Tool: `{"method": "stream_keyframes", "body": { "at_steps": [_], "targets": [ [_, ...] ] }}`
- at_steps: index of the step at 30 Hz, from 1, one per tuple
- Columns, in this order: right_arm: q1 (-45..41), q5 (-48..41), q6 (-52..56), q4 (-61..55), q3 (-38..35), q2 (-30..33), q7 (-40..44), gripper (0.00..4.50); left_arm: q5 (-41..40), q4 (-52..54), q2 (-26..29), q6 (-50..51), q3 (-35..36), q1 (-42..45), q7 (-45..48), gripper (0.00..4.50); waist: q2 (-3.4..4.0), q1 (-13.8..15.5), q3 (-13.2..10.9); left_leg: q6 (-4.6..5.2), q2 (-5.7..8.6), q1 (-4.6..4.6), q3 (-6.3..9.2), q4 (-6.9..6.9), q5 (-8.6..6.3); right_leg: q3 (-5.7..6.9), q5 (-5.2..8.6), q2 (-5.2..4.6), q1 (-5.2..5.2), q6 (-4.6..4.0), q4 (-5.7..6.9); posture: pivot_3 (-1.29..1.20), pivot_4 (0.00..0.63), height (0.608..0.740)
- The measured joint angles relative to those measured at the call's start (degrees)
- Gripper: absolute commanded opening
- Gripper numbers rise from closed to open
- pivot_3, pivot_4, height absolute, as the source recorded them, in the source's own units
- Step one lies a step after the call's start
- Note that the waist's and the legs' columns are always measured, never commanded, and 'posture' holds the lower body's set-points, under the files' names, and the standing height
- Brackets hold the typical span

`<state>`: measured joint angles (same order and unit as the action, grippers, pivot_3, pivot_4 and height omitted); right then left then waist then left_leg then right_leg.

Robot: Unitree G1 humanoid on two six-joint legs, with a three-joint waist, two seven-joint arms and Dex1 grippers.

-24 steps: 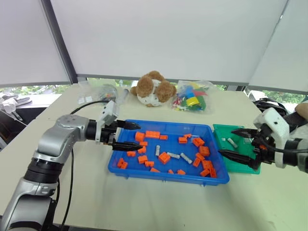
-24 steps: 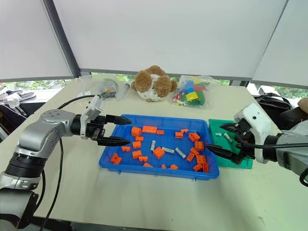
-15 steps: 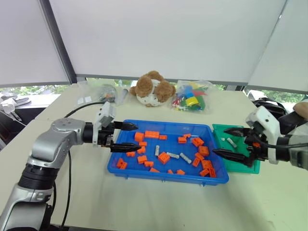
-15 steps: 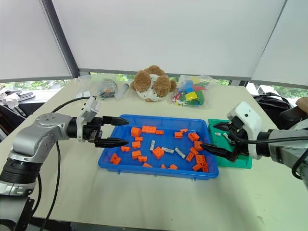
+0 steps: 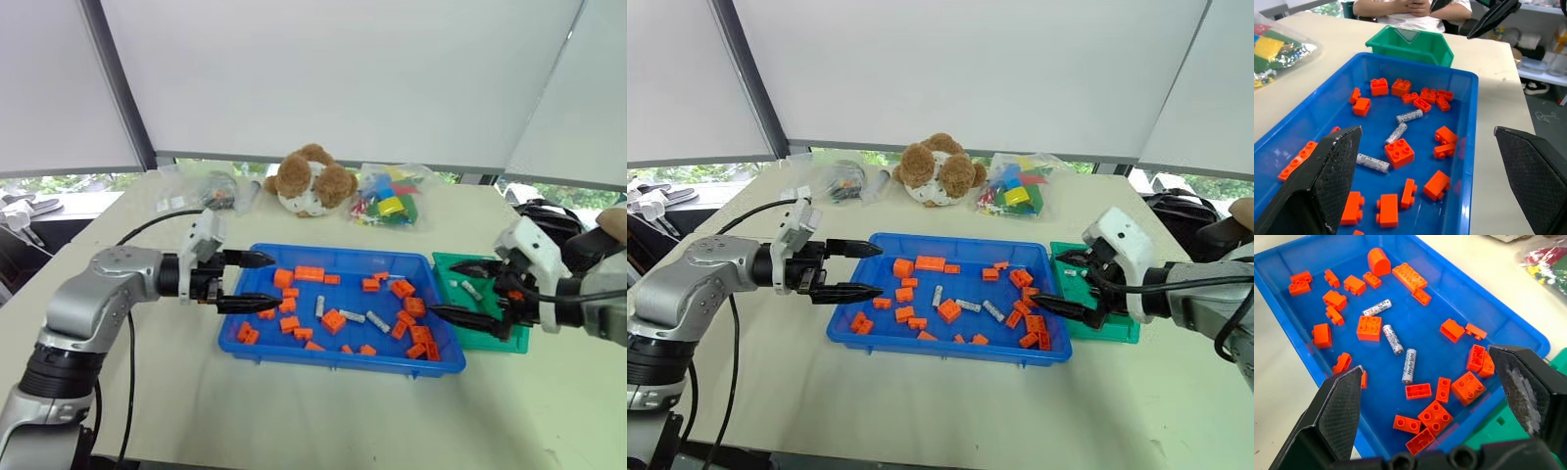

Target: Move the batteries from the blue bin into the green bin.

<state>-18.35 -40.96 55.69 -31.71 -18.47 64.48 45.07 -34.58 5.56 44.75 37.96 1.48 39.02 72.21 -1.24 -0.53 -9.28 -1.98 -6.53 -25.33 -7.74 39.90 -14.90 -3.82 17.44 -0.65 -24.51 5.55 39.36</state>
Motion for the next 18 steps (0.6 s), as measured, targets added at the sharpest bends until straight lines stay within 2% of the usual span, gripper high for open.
{"method": "stream_keyframes", "body": {
  "at_steps": [8, 11, 15, 18],
  "targets": [
    [-2.78, -0.46, 0.91, -0.32, 4.03, -0.96, -1.78, 4.44, 0.41, -3.17, 0.20, -1.54, -0.29, 1.23, 1.35, 4.50, 0.00, -0.09, 0.00, 0.00, 0.00, -0.01, -0.02, -0.01, 0.00, 0.00, 0.00, 0.00, -0.03, 0.00, 0.00, 0.00, 0.150, 0.710],
    [-8.53, -0.07, 1.05, 1.36, 9.43, -5.50, -3.05, 4.44, 0.94, -3.64, -0.76, -2.65, -0.61, 1.66, 0.95, 4.50, 0.00, -0.17, 0.00, 0.00, 0.00, 0.00, -0.02, -0.01, 0.00, 0.00, 0.00, 0.01, -0.04, -0.01, 0.02, 0.00, 0.150, 0.710],
    [-16.50, 3.45, 1.44, 6.34, 20.03, -12.81, -5.12, 4.44, 1.72, -5.28, -2.07, -3.78, -0.89, 2.41, 0.36, 4.50, 0.02, -0.22, -0.01, 0.00, -0.01, -0.07, -0.09, -0.02, 0.00, -0.01, 0.01, 0.01, -0.17, -0.02, 0.05, 0.00, 0.150, 0.710],
    [-24.34, 8.31, 0.61, 13.67, 29.42, -20.59, -4.90, 4.44, 2.87, -7.15, -2.48, -5.16, -1.16, 3.23, 0.37, 4.50, 0.04, -0.36, -0.02, -0.01, -0.03, -0.12, -0.16, -0.03, 0.01, -0.03, 0.00, 0.02, -0.29, -0.03, 0.12, 0.00, 0.150, 0.710]
  ]
}}
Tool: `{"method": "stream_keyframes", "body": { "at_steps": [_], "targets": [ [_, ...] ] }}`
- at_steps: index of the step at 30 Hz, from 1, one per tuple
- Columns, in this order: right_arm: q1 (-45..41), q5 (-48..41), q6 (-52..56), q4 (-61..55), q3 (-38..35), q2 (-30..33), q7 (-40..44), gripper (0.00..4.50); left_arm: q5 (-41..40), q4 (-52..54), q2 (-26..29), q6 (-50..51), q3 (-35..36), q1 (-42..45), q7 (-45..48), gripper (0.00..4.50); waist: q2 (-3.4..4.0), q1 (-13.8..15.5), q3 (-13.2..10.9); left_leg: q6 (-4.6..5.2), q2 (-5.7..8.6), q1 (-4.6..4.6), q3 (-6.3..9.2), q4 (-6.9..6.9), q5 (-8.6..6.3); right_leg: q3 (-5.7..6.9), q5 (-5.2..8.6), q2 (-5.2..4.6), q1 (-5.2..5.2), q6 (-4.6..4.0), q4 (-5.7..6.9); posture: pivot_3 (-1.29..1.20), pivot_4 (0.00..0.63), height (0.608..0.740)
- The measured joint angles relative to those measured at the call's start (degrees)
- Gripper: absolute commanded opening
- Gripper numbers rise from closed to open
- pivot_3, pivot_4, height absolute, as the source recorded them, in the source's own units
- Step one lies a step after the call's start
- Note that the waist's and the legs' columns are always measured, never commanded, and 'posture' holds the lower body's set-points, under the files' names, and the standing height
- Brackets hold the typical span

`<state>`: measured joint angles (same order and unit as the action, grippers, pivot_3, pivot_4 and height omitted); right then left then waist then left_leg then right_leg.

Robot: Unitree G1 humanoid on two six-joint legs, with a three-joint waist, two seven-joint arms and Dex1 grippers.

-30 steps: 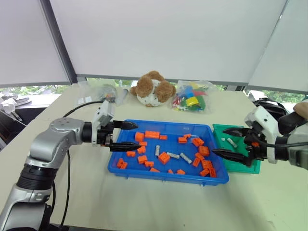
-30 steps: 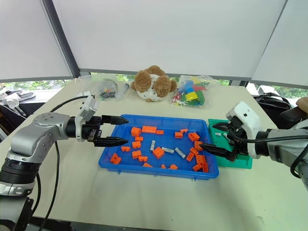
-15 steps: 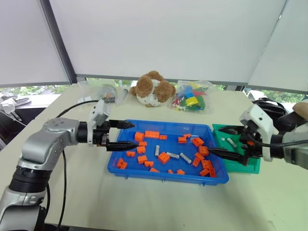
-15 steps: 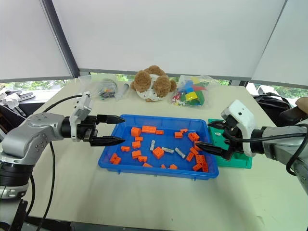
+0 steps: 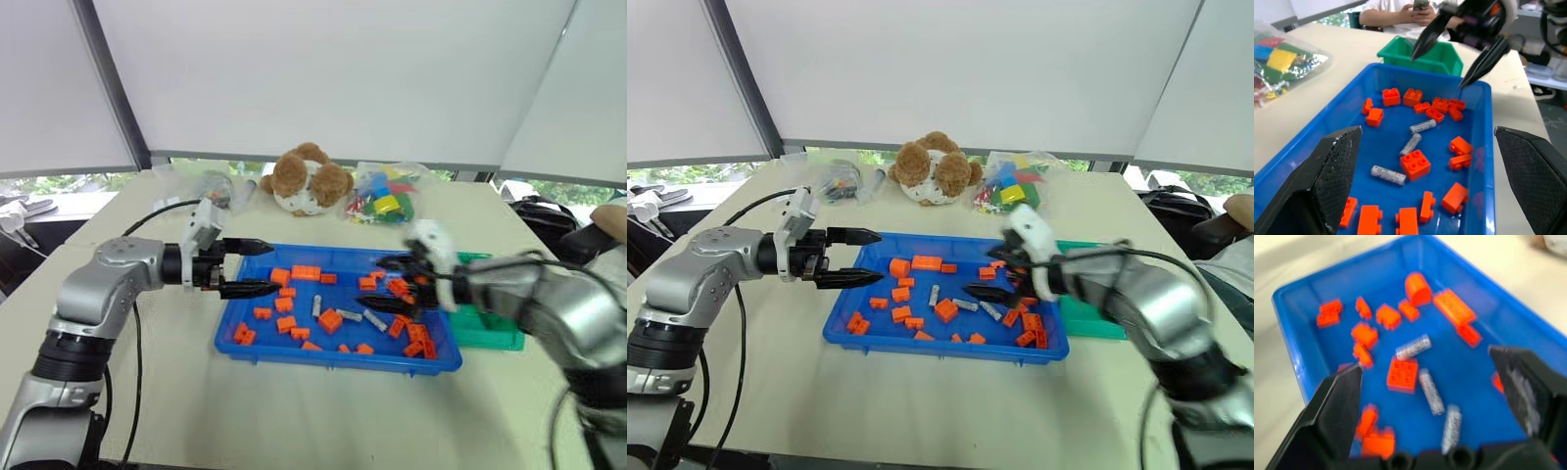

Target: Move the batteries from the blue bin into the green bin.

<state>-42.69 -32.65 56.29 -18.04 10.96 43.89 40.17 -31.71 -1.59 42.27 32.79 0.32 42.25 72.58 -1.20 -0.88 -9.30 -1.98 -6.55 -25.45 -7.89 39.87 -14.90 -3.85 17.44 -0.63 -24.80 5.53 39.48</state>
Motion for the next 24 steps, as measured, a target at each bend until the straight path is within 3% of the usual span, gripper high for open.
{"method": "stream_keyframes", "body": {
  "at_steps": [3, 8, 15, 24],
  "targets": [
    [-4.23, 4.48, -2.82, 7.57, 7.47, -5.46, 2.34, 4.44, 0.30, -0.20, 0.02, -0.67, 0.04, 0.39, -0.13, 4.50, 0.00, 0.43, 0.00, -0.06, 0.00, -0.08, -0.03, -0.02, 0.03, 0.01, 0.00, -0.02, -0.07, 0.00, 0.01, 0.00, 0.150, 0.710],
    [-8.60, 11.11, -9.09, 21.15, 13.43, -10.70, 6.92, 4.44, 0.50, -0.44, 0.23, -0.66, 0.09, 0.51, -0.24, 4.50, 0.00, 0.32, 0.00, -0.09, 0.00, -0.12, -0.11, 0.05, 0.05, 0.01, 0.00, -0.05, -0.07, 0.01, 0.00, 0.00, 0.150, 0.710],
    [-13.91, 20.08, -18.63, 41.33, 16.94, -17.71, 13.05, 4.44, 0.44, 2.14, 0.51, -0.58, 0.51, -0.60, -1.25, 4.50, 0.01, 0.06, -0.01, -0.19, -0.02, -0.08, -0.13, 0.02, 0.10, 0.01, 0.00, -0.04, -0.12, 0.01, 0.09, 0.00, 0.150, 0.710],
    [-16.20, 28.78, -26.33, 51.40, 18.53, -21.10, 18.00, 4.44, -0.06, 3.98, 0.76, -0.52, 0.91, -2.15, -2.94, 4.50, 0.02, 0.09, -0.01, -0.20, -0.02, -0.08, -0.14, 0.02, 0.11, 0.01, 0.00, -0.05, -0.12, 0.01, 0.10, 0.00, 0.150, 0.710]
  ]
}}
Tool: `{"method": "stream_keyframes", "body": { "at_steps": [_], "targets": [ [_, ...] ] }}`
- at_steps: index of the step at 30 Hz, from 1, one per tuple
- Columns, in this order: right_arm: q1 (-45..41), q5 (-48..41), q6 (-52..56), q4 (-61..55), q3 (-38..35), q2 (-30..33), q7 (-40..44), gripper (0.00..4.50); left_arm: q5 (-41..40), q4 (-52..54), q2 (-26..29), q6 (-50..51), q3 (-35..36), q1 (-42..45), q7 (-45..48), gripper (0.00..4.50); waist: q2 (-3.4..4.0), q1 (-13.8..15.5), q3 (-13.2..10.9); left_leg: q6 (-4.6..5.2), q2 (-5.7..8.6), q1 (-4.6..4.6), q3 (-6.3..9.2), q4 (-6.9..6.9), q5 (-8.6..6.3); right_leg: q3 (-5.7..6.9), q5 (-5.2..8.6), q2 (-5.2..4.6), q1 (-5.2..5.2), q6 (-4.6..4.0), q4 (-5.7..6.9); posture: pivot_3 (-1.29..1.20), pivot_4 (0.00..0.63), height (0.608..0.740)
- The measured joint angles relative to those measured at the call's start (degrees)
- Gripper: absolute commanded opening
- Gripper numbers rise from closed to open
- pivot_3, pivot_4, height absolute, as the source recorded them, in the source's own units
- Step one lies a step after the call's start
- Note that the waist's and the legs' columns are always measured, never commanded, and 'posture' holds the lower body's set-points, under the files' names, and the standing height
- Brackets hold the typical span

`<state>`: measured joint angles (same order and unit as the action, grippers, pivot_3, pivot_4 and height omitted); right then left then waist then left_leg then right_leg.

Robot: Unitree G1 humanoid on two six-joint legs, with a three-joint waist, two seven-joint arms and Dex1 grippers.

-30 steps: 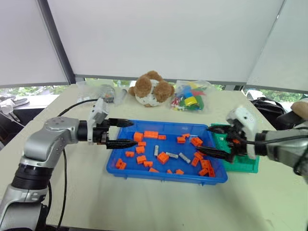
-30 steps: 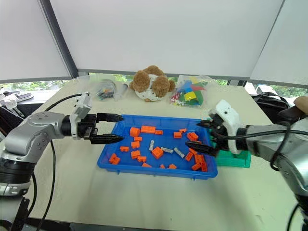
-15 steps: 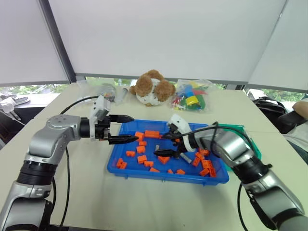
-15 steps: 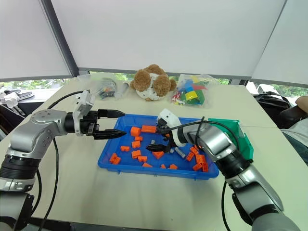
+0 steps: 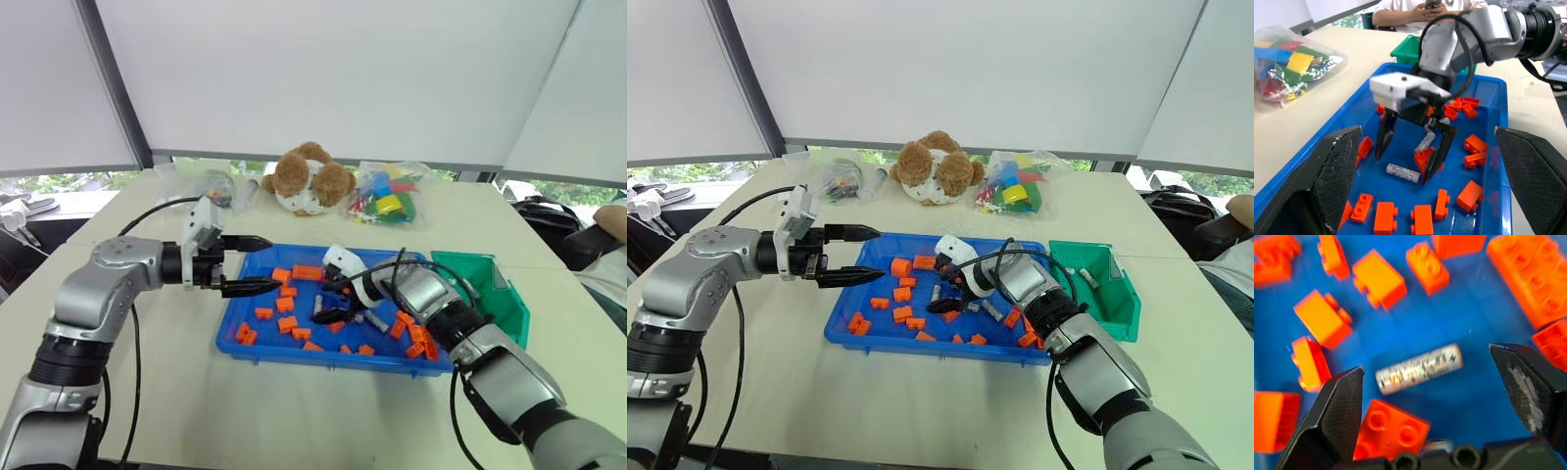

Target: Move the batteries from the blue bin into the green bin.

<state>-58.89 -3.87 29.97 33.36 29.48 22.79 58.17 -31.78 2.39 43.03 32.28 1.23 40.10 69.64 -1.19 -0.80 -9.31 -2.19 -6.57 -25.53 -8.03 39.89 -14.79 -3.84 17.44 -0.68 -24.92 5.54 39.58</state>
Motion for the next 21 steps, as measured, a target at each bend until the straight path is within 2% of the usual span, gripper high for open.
{"method": "stream_keyframes", "body": {
  "at_steps": [12, 15, 18, 21],
  "targets": [
    [-0.85, 5.48, -4.60, 3.36, -1.19, -2.56, 1.88, 4.44, -0.34, 1.17, -0.07, 0.01, 0.05, -1.24, -1.89, 4.50, 0.00, -0.06, 0.00, -0.01, -0.01, 0.05, -0.01, 0.00, 0.01, 0.00, 0.00, 0.00, 0.03, 0.00, 0.03, 0.00, 0.150, 0.710],
    [-0.88, 5.76, -5.05, 4.26, -1.75, -3.26, 2.60, 3.55, -0.52, 1.21, -0.05, 0.01, 0.05, -1.43, -2.27, 4.50, 0.00, -0.10, 0.00, -0.01, -0.01, 0.06, -0.01, -0.01, 0.01, 0.00, 0.00, 0.00, 0.02, 0.00, 0.03, 0.00, 0.150, 0.710],
    [-0.88, 6.26, -5.48, 4.24, -1.79, -3.32, 3.38, 2.23, -0.84, 1.60, 0.05, 0.04, 0.05, -1.66, -2.39, 4.50, 0.00, -0.09, 0.00, -0.01, -0.01, 0.06, -0.01, 0.00, 0.01, 0.00, 0.00, 0.00, 0.03, 0.00, 0.03, 0.00, 0.150, 0.710],
    [-0.84, 6.84, -5.38, 3.89, -1.85, -3.26, 4.22, 2.18, -1.13, 2.32, 0.31, 0.05, 0.06, -1.76, -2.53, 4.50, 0.00, -0.05, 0.00, -0.01, -0.01, 0.07, -0.01, 0.00, 0.01, 0.00, 0.00, 0.00, 0.04, 0.00, 0.03, 0.00, 0.150, 0.710]
  ]
}}
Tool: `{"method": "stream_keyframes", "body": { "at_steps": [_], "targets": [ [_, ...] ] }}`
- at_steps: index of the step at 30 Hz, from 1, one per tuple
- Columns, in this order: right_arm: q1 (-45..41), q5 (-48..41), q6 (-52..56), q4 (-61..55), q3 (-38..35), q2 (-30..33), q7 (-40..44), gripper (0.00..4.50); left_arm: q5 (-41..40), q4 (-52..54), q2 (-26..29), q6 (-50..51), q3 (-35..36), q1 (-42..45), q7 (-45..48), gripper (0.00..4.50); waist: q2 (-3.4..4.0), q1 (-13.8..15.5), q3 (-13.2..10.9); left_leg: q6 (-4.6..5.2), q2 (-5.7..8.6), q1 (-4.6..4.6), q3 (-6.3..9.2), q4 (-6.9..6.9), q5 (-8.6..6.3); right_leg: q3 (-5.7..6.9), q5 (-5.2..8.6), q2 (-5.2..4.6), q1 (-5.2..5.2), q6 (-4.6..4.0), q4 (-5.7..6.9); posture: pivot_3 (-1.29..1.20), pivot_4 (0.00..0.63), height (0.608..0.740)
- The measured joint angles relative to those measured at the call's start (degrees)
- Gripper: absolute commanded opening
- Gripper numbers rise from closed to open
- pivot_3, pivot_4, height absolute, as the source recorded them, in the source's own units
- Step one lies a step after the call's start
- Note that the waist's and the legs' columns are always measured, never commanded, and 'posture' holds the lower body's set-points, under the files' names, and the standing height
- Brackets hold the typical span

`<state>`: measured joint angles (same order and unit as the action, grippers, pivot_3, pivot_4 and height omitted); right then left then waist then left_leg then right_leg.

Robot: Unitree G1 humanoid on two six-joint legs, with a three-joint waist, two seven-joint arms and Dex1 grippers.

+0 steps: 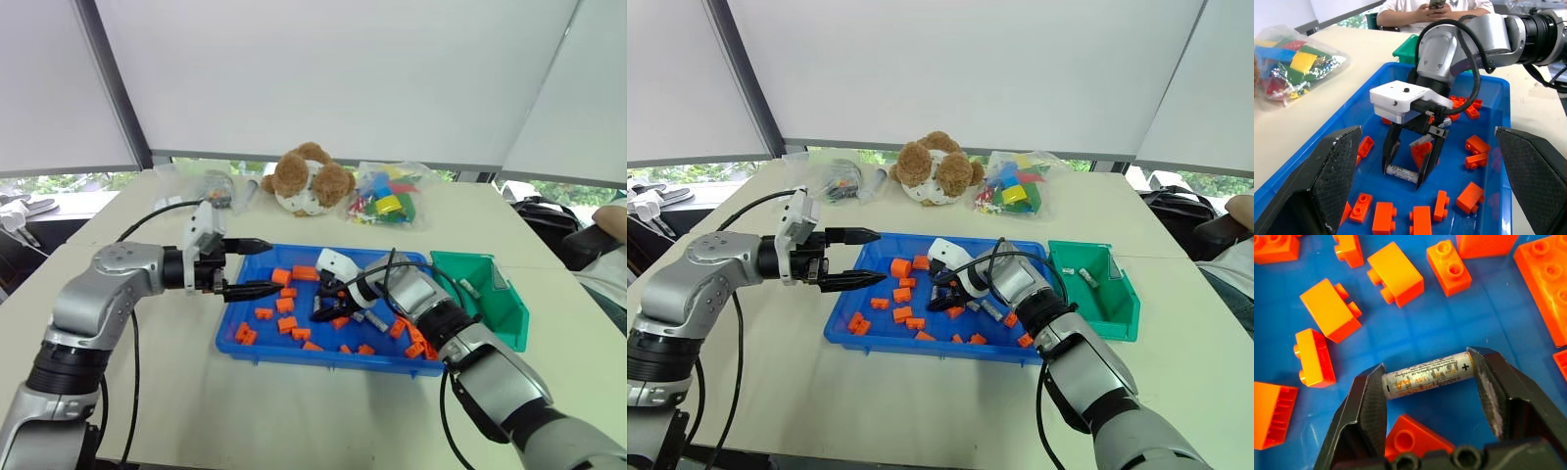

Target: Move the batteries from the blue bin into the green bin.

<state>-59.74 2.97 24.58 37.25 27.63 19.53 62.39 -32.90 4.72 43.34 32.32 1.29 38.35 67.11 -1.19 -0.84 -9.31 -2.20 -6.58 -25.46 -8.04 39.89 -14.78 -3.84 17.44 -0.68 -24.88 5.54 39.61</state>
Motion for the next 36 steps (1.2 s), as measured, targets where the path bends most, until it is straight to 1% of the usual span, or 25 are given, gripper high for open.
{"method": "stream_keyframes", "body": {
  "at_steps": [3, 6, 8, 12, 14, 16, 19, 21, 24, 26, 28, 29, 30, 31, 36],
  "targets": [
    [0.73, -0.09, 1.97, -2.31, -1.02, 0.13, 0.16, 2.18, -0.21, 0.05, 0.09, 0.08, 0.00, -0.02, -0.34, 4.50, 0.00, 0.00, 0.00, 0.00, 0.00, -0.01, 0.00, 0.00, 0.00, 0.00, 0.00, 0.00, -0.01, 0.00, 0.00, 0.00, 0.150, 0.710],
    [1.33, -2.93, 7.43, -8.93, -5.84, 0.88, -0.69, 2.18, -0.31, 0.19, 0.06, 0.60, -0.01, -0.04, -0.83, 4.50, 0.04, 0.03, -0.03, -0.01, 0.00, -0.04, -0.01, 0.00, 0.00, 0.00, 0.00, 0.00, -0.05, 0.00, 0.00, 0.00, 0.150, 0.710],
    [1.24, -4.68, 11.26, -15.85, -10.26, 3.28, -2.27, 2.18, -0.35, 0.46, 0.01, 0.95, -0.01, -0.04, -0.89, 4.50, 0.05, 0.27, -0.03, -0.01, 0.00, -0.05, 0.00, 0.00, 0.00, 0.00, 0.00, -0.01, -0.05, 0.00, 0.02, 0.00, 0.150, 0.710],
    [2.71, -9.15, 23.04, -30.78, -22.30, 11.91, -5.97, 2.18, -0.38, 0.56, -0.63, 1.10, -0.08, -0.01, -0.98, 4.50, 0.04, 0.80, -0.02, -0.01, 0.01, -0.03, -0.01, -0.01, -0.01, 0.01, 0.00, -0.04, 0.01, -0.01, -0.07, 0.00, 0.150, 0.710],
    [5.95, -10.54, 28.55, -35.96, -27.21, 16.52, -8.08, 2.18, -0.38, 0.52, -1.18, 1.08, -0.24, 0.03, -0.88, 4.50, 0.03, 1.01, -0.02, 0.02, 0.01, -0.02, -0.02, -0.02, -0.02, 0.01, 0.01, -0.03, 0.01, -0.01, -0.10, 0.00, 0.150, 0.710],
    [12.05, -10.79, 32.66, -39.77, -30.90, 22.60, -9.57, 2.18, -0.34, 0.12, -1.87, 0.96, -0.51, 0.30, -0.71, 4.50, 0.03, 1.41, -0.02, 0.07, 0.02, -0.03, -0.02, -0.02, -0.05, 0.00, 0.01, -0.03, 0.03, -0.01, -0.16, 0.00, 0.150, 0.710],
    [20.61, -10.78, 36.19, -41.11, -35.12, 28.72, -11.58, 2.18, -0.19, -1.21, -2.35, 0.65, -0.53, 0.46, -0.39, 4.50, 0.03, 1.40, -0.02, 0.12, 0.02, -0.02, -0.05, -0.02, -0.08, -0.04, 0.01, -0.03, 0.02, -0.01, -0.19, 0.00, 0.150, 0.710],
    [24.19, -10.75, 37.11, -41.79, -36.51, 30.65, -13.37, 2.18, -0.09, -1.87, -3.05, 0.29, -0.70, 0.61, -0.02, 4.50, 0.06, 0.87, -0.02, 0.13, 0.02, 0.01, -0.05, -0.04, -0.08, -0.07, 0.00, 0.00, 0.00, -0.01, -0.16, 0.00, 0.150, 0.710],
    [26.51, -11.17, 37.21, -43.00, -37.68, 31.83, -15.02, 2.18, -0.05, -2.08, -3.92, -0.25, -1.22, 0.83, 0.44, 4.50, 0.06, -0.09, -0.01, 0.13, 0.02, 0.06, -0.03, -0.13, -0.08, -0.08, 0.00, 0.01, 0.01, -0.01, -0.15, 0.00, 0.150, 0.710],
    [27.41, -11.71, 37.19, -43.61, -38.12, 32.08, -15.86, 2.18, -0.02, -2.31, -4.18, -0.33, -1.80, 1.03, 0.53, 4.50, 0.06, -0.19, -0.01, 0.11, 0.02, 0.07, -0.03, -0.18, -0.07, -0.08, 0.00, 0.02, -0.01, -0.01, -0.15, 0.00, 0.150, 0.710],
    [27.95, -12.47, 37.18, -43.65, -38.34, 32.08, -16.40, 3.23, -0.01, -2.36, -4.32, -0.40, -2.09, 1.11, 0.58, 4.50, 0.07, -0.07, -0.01, 0.11, 0.02, 0.07, -0.03, -0.18, -0.07, -0.08, 0.00, 0.02, 0.00, 0.00, -0.16, 0.00, 0.150, 0.710],
    [28.55, -12.83, 36.89, -43.64, -38.36, 32.09, -16.85, 3.62, -0.01, -2.36, -4.47, -0.42, -2.19, 1.12, 0.61, 4.50, 0.07, 0.02, -0.01, 0.11, 0.02, 0.07, -0.03, -0.17, -0.07, -0.08, 0.00, 0.01, 0.01, 0.00, -0.17, 0.00, 0.150, 0.710],
    [29.17, -12.94, 36.62, -43.55, -38.36, 32.09, -17.15, 4.13, -0.01, -2.36, -4.57, -0.44, -2.20, 1.12, 0.63, 4.50, 0.07, 0.08, -0.01, 0.11, 0.02, 0.06, -0.04, -0.15, -0.07, -0.09, 0.00, 0.01, 0.01, 0.00, -0.17, 0.00, 0.150, 0.710],
    [29.65, -13.18, 36.31, -43.34, -38.36, 32.09, -17.39, 4.44, 0.00, -2.36, -4.56, -0.47, -2.20, 1.12, 0.64, 4.50, 0.07, 0.20, -0.01, 0.12, 0.02, 0.05, -0.03, -0.14, -0.07, -0.08, 0.00, 0.00, 0.01, 0.00, -0.17, 0.00, 0.150, 0.710],
    [29.61, -14.52, 35.96, -43.36, -38.31, 33.66, -17.24, 4.44, 0.00, -2.36, -4.54, -0.51, -2.19, 1.12, 0.58, 4.50, 0.07, 0.23, -0.02, 0.12, 0.02, 0.05, -0.03, -0.12, -0.07, -0.08, 0.01, 0.00, 0.02, 0.00, -0.17, 0.00, 0.150, 0.710]
  ]
}}
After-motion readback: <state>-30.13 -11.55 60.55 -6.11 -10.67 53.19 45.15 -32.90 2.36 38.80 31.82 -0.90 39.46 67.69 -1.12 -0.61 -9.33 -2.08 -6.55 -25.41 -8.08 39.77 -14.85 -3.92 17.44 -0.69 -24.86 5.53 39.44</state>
